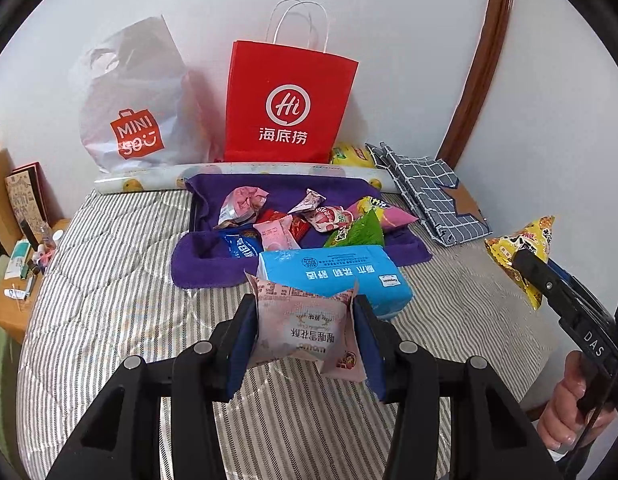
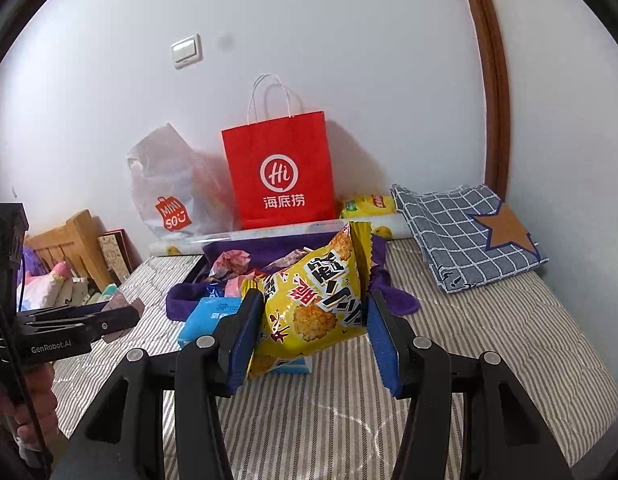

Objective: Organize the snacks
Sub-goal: 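Lift both held snacks and carry them over the purple towel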

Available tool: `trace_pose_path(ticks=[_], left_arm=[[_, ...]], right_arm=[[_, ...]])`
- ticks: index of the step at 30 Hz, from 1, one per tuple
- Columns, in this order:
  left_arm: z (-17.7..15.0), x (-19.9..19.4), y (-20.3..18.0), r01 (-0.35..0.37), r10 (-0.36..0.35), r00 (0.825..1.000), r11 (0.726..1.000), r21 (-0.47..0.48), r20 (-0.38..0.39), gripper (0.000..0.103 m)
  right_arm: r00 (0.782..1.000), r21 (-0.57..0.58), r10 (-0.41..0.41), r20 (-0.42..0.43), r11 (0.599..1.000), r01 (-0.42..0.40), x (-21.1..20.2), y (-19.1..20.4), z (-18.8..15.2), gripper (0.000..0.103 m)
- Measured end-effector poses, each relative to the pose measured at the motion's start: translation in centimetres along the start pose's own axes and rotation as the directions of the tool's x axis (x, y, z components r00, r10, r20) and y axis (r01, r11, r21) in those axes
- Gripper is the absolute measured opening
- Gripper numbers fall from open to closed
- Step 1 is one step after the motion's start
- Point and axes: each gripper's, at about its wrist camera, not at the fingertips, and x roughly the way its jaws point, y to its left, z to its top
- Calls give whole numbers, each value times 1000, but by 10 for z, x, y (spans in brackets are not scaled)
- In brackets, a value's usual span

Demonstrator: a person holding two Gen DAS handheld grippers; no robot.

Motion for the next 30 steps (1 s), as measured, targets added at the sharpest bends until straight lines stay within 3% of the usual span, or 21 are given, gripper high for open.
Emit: trace_pose_path(ticks=[30], left_arm=[[25, 32, 7, 14, -14, 1000, 1000, 8, -11, 45]], right_arm=[[999, -6, 24, -39, 1000, -24, 46, 11, 17, 52]])
